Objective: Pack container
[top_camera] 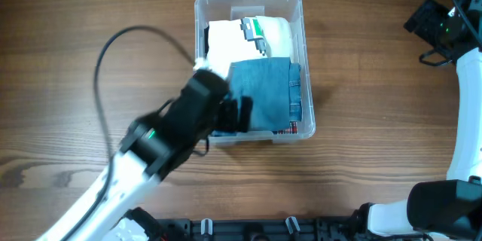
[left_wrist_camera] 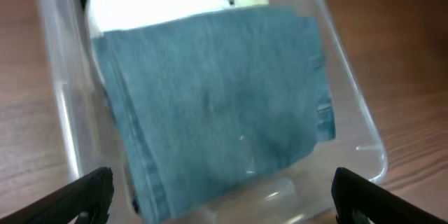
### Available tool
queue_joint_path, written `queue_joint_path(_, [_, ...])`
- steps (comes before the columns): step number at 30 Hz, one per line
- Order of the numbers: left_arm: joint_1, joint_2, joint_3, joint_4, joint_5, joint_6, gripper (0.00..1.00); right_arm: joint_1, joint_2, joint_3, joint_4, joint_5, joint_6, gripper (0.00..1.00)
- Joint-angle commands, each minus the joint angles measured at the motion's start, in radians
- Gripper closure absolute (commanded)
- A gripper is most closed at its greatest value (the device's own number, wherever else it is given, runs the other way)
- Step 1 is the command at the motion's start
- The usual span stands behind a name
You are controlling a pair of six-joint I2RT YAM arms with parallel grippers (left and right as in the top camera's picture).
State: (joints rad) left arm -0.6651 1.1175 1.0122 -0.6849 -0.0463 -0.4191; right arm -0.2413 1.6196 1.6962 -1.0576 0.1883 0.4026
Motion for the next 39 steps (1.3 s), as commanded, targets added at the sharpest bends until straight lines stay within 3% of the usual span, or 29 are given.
queue_joint_path(1, [0.092, -0.165, -0.186, 0.111, 0.098, 0.02, 0.0, -0.005, 0.011, -0.003, 0.003, 0.021, -0.008, 0.0])
queue_joint_path(9, [0.372, -0.481, -0.561, 0.42, 0.27, 0.02, 0.0, -0.005, 0.011, -0.003, 0.003, 0.021, -0.008, 0.0])
queue_joint_path(16, [0.528, -0.769, -0.772, 0.614, 0.298, 0.044, 0.0, -0.005, 0.011, -0.003, 0.003, 0.021, -0.008, 0.0])
queue_joint_path(24, [0.632, -0.904, -0.797, 0.673, 0.38, 0.251, 0.0, -0.005, 0.011, -0.003, 0.003, 0.021, -0.008, 0.0])
queue_joint_path(39, [0.662, -0.981, -0.809, 0.674, 0.36, 0.259, 0.0, -0.005, 0.011, -0.003, 0.003, 0.021, -0.008, 0.0])
